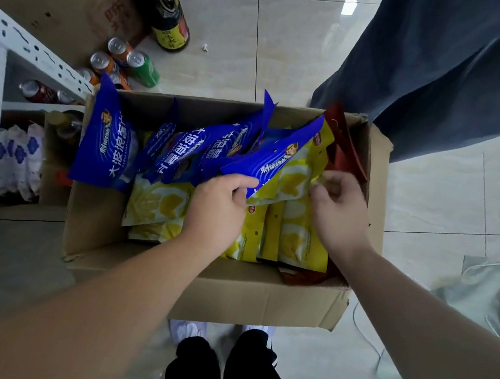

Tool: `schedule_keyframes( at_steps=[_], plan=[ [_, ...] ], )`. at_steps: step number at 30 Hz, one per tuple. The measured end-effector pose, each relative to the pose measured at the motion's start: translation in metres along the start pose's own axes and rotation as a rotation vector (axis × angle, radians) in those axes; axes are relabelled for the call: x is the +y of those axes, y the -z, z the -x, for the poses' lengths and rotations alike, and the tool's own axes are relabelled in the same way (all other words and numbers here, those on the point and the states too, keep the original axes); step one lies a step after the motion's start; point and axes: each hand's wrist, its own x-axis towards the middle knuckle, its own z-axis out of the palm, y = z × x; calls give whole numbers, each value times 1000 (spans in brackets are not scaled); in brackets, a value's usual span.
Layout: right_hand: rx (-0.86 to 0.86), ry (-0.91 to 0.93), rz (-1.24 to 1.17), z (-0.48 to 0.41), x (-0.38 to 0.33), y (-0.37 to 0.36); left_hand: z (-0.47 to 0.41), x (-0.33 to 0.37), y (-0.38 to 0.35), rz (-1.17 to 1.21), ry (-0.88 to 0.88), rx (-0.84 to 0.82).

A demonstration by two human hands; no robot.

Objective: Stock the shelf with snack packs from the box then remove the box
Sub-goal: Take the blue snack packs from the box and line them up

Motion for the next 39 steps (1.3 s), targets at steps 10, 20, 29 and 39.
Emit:
schedule_keyframes(
  at_steps=[10,20,29,39],
  plan=[
    [-265,253,183,-40,-58,5,-1,1,15,-92,-98,-70],
    [-323,88,239,-39,-52,17,-1,-19,30,-28,-140,196],
    [-267,120,231,-31,-43,20,-29,-21,37,-54,-88,248],
    [-281,133,156,-14,-54,36,-23,-3,59,-152,-148,206]
  ],
)
